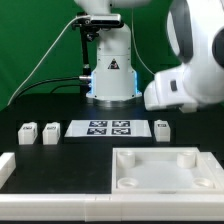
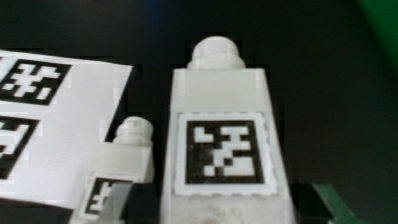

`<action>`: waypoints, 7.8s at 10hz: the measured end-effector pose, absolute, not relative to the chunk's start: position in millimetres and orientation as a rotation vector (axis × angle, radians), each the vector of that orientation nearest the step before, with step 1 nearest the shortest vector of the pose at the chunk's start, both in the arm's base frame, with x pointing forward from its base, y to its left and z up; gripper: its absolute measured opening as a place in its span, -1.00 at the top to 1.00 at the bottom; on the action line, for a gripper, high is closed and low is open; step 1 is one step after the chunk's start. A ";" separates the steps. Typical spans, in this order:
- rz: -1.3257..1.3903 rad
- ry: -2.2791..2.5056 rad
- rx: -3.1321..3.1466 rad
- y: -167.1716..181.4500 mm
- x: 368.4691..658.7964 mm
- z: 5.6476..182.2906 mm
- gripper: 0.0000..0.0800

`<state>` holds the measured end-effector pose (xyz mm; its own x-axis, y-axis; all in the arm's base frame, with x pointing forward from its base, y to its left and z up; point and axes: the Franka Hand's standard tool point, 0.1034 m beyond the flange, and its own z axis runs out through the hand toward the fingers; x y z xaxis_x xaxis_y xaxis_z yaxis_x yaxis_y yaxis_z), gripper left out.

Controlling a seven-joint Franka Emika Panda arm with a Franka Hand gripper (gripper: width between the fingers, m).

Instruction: Assemble one leg

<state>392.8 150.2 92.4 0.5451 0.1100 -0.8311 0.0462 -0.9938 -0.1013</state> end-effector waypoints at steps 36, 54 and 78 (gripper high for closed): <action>-0.605 -0.397 -2.954 111.6 625.8 101.6 0.27; -0.793 -0.402 -2.934 105.4 635.7 75.0 0.27; 0.053 -0.285 -2.982 105.7 635.4 101.4 -0.62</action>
Offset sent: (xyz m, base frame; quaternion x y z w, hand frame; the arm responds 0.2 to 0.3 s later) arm 0.0000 0.0000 0.0000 0.0000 0.2667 0.0000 0.9638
